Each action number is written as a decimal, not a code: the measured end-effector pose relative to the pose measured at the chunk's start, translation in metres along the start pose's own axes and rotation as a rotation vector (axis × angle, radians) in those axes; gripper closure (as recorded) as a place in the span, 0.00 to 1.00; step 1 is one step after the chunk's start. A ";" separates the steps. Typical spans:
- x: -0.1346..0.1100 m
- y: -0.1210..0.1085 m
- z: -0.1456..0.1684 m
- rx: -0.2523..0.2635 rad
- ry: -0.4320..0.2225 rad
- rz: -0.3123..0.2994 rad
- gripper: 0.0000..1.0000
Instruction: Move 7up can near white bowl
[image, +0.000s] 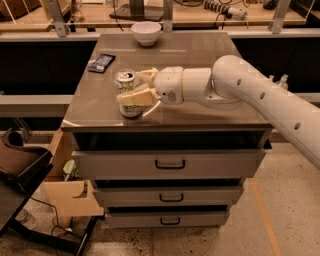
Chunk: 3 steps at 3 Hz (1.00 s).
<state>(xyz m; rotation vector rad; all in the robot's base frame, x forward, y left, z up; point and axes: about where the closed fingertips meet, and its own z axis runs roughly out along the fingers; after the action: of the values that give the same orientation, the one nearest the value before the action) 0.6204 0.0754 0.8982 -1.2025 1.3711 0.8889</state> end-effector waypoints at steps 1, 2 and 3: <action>-0.007 -0.007 -0.003 0.014 -0.016 0.013 1.00; -0.038 -0.031 -0.009 0.031 0.018 -0.006 1.00; -0.064 -0.076 -0.014 0.053 0.097 0.014 1.00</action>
Offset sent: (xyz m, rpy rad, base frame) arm 0.0858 -0.0503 0.1043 -0.0767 -0.0127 -0.1387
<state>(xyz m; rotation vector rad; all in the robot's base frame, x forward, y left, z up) 0.6866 0.0579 0.9713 -1.2099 1.4734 0.8087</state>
